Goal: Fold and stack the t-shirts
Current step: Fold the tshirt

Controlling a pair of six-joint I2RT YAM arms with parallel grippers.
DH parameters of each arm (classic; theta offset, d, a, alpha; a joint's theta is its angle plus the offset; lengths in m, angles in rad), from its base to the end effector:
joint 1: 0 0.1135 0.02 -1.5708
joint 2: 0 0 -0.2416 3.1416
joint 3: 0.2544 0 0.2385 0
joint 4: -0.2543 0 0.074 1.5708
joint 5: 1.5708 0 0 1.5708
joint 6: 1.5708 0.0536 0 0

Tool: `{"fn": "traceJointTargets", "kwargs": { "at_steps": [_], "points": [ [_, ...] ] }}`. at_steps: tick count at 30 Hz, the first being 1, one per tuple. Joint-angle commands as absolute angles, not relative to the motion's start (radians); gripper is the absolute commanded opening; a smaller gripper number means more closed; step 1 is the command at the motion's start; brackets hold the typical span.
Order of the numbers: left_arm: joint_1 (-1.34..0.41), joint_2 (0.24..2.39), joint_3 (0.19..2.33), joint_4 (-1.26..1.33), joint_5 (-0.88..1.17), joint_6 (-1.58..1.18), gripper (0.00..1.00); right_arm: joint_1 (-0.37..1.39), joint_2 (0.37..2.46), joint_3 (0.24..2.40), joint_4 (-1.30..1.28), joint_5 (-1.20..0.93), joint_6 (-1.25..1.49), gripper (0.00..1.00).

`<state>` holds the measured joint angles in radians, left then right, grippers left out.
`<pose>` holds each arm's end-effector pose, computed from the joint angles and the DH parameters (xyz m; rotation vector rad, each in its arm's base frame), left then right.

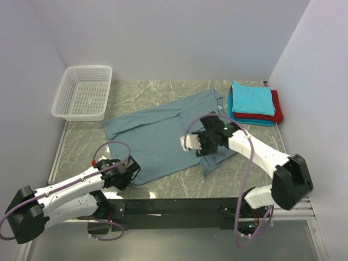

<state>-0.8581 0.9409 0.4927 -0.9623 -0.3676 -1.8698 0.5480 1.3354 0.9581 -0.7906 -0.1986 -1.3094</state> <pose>0.1006 -0.0869 0.1404 -1.3672 2.3836 -0.1112 0.2079 0.1393 0.2028 -2.1911 1.5701 0.0447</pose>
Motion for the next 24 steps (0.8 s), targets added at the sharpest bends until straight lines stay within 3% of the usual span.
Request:
{"fn": "traceJointTargets", "kwargs": {
  "at_steps": [1, 6, 10, 14, 16, 19, 24],
  "points": [
    [-0.856, 0.922, 0.48, -0.969, -0.388, -1.862, 0.0, 0.592, 1.407, 1.069, -0.522, -0.087, -0.948, 0.65],
    [-0.856, 0.887, 0.472, -0.968, -0.394, -1.856, 0.0, 0.531, 1.359, 1.088, -0.651, -0.22, -0.986, 0.61],
    [-0.856, 0.89, 0.482, -0.965, -0.402, -1.841, 0.0, 0.451, 1.304, 1.06, -0.997, -0.379, -1.297, 0.56],
    [-0.856, 0.902, 0.482, -0.953, -0.4, -1.825, 0.0, 0.437, 1.279, 0.913, -1.032, -0.33, -1.414, 0.27],
    [-0.856, 0.902, 0.474, -0.939, -0.391, -1.825, 0.0, 0.437, 1.267, 0.838, -0.967, -0.302, -1.416, 0.27],
    [-0.856, 0.902, 0.462, -0.928, -0.38, -1.828, 0.0, 0.437, 1.261, 0.795, -0.914, -0.319, -1.43, 0.37],
    [-0.856, 0.885, 0.449, -0.934, -0.376, -1.839, 0.0, 0.446, 1.282, 0.784, -0.842, -0.362, -1.396, 0.41]
  ]
}}
